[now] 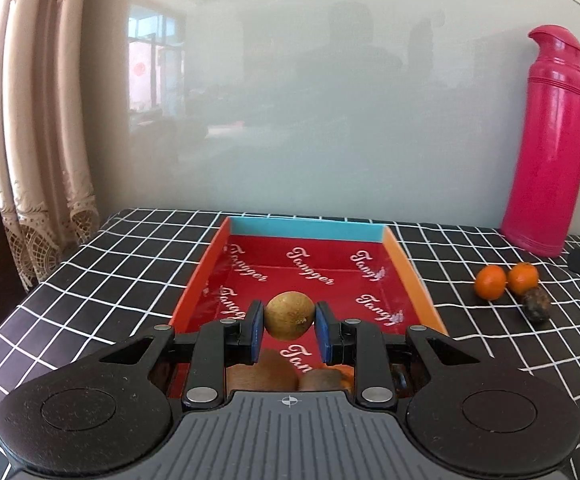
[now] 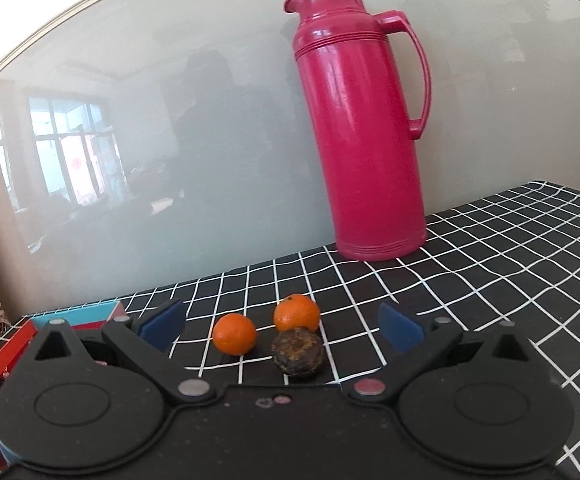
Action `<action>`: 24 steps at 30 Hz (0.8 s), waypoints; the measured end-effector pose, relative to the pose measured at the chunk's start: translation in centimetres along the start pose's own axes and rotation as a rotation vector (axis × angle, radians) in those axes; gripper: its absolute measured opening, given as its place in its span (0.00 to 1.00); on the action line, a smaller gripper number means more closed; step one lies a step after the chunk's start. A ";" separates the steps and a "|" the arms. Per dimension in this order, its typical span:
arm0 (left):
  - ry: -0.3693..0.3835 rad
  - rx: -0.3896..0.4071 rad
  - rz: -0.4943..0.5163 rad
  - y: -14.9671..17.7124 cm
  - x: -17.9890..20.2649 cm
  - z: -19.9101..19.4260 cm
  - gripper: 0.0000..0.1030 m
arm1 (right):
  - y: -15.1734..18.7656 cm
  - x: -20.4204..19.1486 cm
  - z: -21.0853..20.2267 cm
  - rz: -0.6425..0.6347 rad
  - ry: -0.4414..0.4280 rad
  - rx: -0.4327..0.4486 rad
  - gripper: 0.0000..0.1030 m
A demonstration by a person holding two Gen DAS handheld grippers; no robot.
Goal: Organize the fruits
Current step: 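Carry the tan fruit into the box and open the left tool, then move the right tool to the dark brown date and grasp it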
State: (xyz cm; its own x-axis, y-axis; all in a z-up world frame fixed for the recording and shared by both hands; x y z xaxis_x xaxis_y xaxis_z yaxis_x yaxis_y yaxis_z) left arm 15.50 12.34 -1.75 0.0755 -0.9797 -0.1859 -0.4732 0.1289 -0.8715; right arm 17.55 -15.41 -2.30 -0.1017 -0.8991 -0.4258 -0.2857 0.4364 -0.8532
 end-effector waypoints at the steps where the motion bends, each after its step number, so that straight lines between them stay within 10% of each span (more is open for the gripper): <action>1: -0.008 0.001 -0.001 0.1 -0.1 0.0 0.26 | 0.0 -0.1 0.0 -0.006 -0.001 0.000 1.00; 7: -0.029 0.014 -0.017 0.1 -0.6 -0.1 0.30 | -0.1 0.1 -0.2 -0.021 0.005 0.005 1.00; 10: -0.056 0.049 -0.013 -0.1 -0.5 -0.6 0.89 | -0.2 0.5 -0.2 -0.020 0.012 0.004 1.00; 24: -0.099 0.148 -0.051 -0.6 -0.2 -3.3 1.00 | -1.5 3.0 -1.1 -0.067 0.033 0.020 1.00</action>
State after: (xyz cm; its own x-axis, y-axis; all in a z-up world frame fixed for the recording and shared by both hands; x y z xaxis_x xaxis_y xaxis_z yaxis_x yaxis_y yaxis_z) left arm 12.85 11.99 0.28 0.1861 -0.9665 -0.1770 -0.3330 0.1074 -0.9368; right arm 16.65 -18.81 -2.03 -0.1139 -0.9270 -0.3574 -0.2738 0.3751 -0.8856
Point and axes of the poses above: each gripper's, at about its wrist camera, not at the fingertips, and z roughly the way its jaws point, x to its right, y to its underside, the point moved 5 cm from there along z, roughly the way its jaws point, and after that the axes turned 12 degrees about z, right-handed, at the moved point
